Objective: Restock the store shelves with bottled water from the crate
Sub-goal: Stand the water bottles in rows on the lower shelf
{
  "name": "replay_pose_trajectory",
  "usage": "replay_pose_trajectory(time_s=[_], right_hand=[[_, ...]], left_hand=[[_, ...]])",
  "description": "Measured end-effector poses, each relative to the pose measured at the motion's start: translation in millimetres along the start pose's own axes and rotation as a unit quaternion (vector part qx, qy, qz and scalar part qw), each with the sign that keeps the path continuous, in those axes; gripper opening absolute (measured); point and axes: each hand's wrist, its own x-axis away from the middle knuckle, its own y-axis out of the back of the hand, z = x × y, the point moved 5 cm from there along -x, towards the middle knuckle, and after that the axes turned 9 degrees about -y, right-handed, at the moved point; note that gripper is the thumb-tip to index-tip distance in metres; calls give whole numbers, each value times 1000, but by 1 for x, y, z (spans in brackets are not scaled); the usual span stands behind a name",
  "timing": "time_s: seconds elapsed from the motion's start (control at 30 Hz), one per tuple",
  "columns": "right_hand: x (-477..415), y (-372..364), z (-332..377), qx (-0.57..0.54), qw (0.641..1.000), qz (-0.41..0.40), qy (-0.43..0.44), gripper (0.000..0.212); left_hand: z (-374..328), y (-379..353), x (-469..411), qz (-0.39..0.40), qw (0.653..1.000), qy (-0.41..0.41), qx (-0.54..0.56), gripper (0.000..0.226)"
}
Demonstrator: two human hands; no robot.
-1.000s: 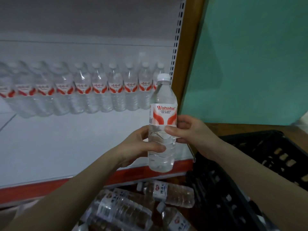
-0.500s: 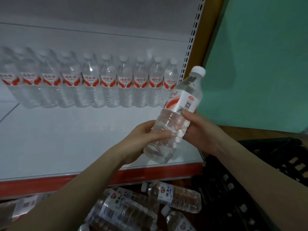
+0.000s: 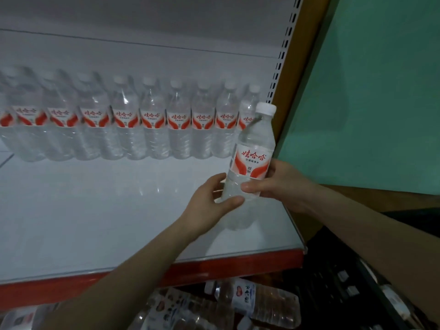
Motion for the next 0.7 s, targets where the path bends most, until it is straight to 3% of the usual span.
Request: replay_pose_trajectory(time_s=[0.07,0.2,0.4,0.7], right_hand=[[-13,4,2,31,999,-15,33,59],[-43,14,10,66,994,-20,85,61],[-93,32,13,114,989,2,96,62],[-144,58,14,91,986,-33,136,59]], left_hand=[[5,-1,-17,26,999,-17,-32,54],[15,-7,-50,-14,997,-31,-67,56],[34,-23,-95,-45,994,-56,-86,52],[47,-45,-158,-45,993,-65,-90,52]])
